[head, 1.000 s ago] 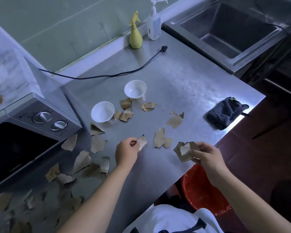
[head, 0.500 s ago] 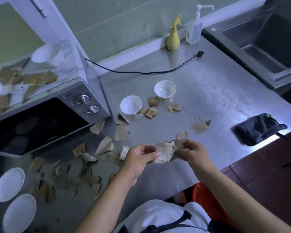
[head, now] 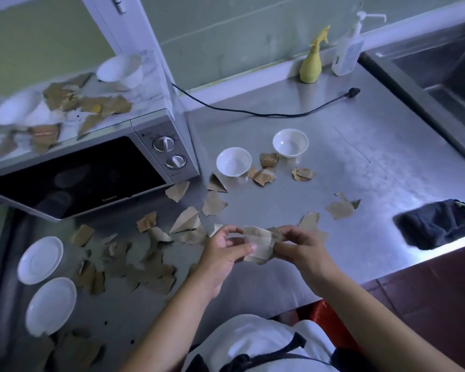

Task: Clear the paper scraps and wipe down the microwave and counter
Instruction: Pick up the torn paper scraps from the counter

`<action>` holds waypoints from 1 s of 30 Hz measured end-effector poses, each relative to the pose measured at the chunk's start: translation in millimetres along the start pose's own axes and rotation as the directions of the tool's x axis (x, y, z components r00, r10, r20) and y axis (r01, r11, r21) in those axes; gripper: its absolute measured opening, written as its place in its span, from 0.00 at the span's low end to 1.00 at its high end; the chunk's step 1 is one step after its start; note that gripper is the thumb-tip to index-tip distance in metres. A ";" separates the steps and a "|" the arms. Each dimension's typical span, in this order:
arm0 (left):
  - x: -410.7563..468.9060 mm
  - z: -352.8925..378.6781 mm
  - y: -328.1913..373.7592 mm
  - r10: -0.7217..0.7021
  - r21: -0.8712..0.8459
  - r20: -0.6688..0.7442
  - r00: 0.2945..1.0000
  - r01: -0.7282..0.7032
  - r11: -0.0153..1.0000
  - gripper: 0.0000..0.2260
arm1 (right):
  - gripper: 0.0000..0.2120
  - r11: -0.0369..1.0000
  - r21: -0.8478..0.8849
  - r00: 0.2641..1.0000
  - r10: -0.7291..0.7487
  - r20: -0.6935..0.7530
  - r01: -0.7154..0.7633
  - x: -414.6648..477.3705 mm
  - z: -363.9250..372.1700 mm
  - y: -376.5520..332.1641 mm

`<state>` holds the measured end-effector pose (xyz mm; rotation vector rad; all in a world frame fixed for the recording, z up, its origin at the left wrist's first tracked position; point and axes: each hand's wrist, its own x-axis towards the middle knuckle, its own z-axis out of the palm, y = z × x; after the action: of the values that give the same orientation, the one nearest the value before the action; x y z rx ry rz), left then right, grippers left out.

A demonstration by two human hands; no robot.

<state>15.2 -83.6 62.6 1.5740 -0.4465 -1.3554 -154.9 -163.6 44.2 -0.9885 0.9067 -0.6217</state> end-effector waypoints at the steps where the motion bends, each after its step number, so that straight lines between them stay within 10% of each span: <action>1: -0.9 -2.5 0.4 -0.019 0.008 0.031 0.999 0.019 1.000 0.17 | 0.09 1.000 0.001 1.000 0.010 0.017 -0.010 0.8 0.9 1.7; 9: -1.9 -10.4 -17.2 -0.131 -0.039 0.048 0.990 0.133 0.990 0.11 | 0.06 0.982 0.016 0.976 0.187 0.109 -0.189 3.9 -3.6 10.5; 12: 1.0 -12.9 -23.8 -0.166 -0.062 -0.014 0.986 0.165 0.984 0.11 | 0.06 0.970 -0.165 0.967 0.141 -0.213 -0.178 14.0 -23.2 19.5; 16: 1.0 -13.3 -31.3 -0.192 -0.100 -0.042 0.980 0.188 0.977 0.11 | 0.09 0.468 -0.842 0.926 -0.113 -0.359 -0.269 26.8 -64.5 38.1; 22: -2.7 -16.1 -37.7 -0.217 -0.142 -0.093 0.972 0.203 0.969 0.12 | 0.18 0.033 -0.983 0.979 -0.085 -0.185 -0.182 52.7 -83.7 51.2; 30: -15.8 -24.7 -40.9 -0.204 -0.160 -0.160 0.966 0.178 0.971 0.11 | 0.12 -0.103 -0.987 0.988 -0.104 -0.114 -0.125 70.8 -77.5 54.3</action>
<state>20.1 -42.0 34.6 1.6303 -0.0869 -1.3461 -184.3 -229.5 -49.4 -2.3960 1.5883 0.2601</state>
